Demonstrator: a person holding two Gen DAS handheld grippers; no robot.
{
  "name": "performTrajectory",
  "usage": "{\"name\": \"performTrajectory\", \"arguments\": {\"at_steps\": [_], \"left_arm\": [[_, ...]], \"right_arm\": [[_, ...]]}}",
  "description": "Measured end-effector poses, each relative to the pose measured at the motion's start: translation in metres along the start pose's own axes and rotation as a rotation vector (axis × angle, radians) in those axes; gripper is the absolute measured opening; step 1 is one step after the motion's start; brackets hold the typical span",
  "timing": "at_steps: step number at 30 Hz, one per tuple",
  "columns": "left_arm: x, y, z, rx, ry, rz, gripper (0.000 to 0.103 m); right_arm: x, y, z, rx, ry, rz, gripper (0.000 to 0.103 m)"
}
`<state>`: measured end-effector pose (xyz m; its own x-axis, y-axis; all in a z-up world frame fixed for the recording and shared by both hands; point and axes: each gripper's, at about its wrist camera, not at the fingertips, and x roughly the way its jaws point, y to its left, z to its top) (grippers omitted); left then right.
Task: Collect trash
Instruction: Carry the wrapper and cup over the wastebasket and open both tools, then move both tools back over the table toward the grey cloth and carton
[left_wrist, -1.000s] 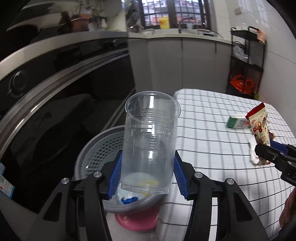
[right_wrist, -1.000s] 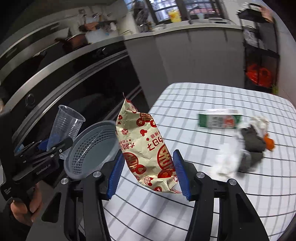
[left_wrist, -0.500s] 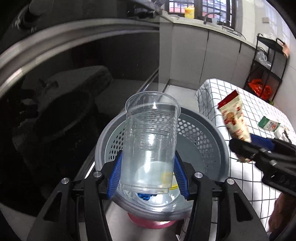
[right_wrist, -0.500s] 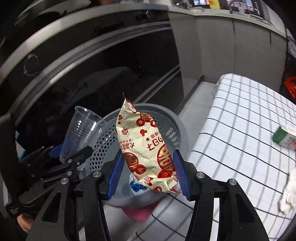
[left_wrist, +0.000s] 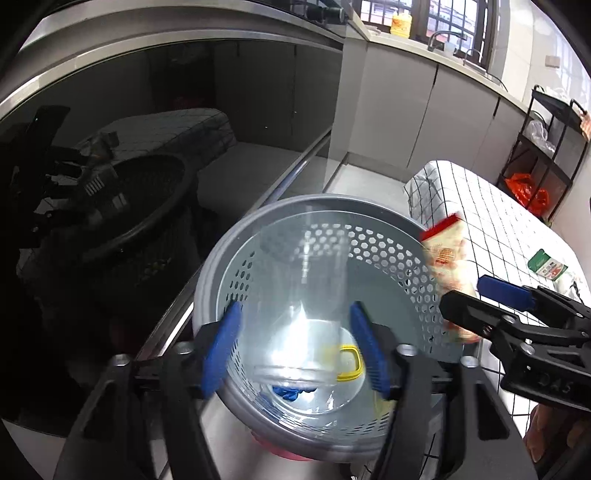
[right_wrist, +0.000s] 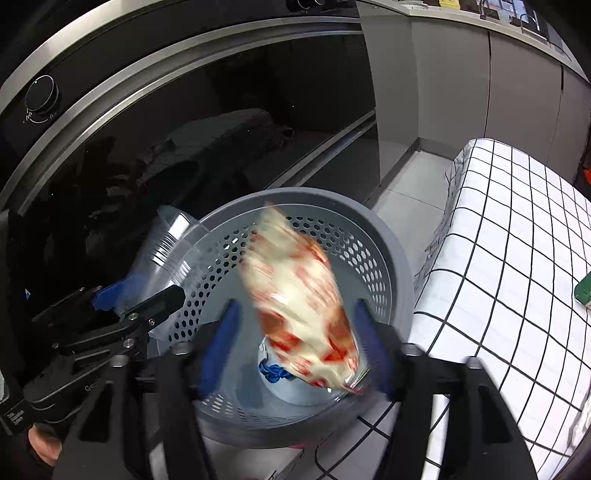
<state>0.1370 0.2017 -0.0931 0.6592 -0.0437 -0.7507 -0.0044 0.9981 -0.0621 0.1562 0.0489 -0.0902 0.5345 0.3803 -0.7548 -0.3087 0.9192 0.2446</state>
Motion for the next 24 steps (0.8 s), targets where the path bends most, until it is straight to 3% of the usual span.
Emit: {"name": "performTrajectory", "arguments": {"at_steps": [2,14,24], "left_arm": [[-0.002,0.003,0.000,-0.011,-0.012,0.001,0.077],[-0.031,0.004,-0.001,-0.020,-0.034,0.012,0.077],[-0.095,-0.040,0.006,0.015,-0.100,-0.039,0.078]], "right_arm": [[-0.006,-0.003,-0.001,0.001,-0.015,-0.004,0.072],[-0.037,-0.019,-0.026,0.030,-0.035,-0.020,0.072],[-0.120,-0.052,-0.056,0.060,-0.101,-0.074,0.072]]}}
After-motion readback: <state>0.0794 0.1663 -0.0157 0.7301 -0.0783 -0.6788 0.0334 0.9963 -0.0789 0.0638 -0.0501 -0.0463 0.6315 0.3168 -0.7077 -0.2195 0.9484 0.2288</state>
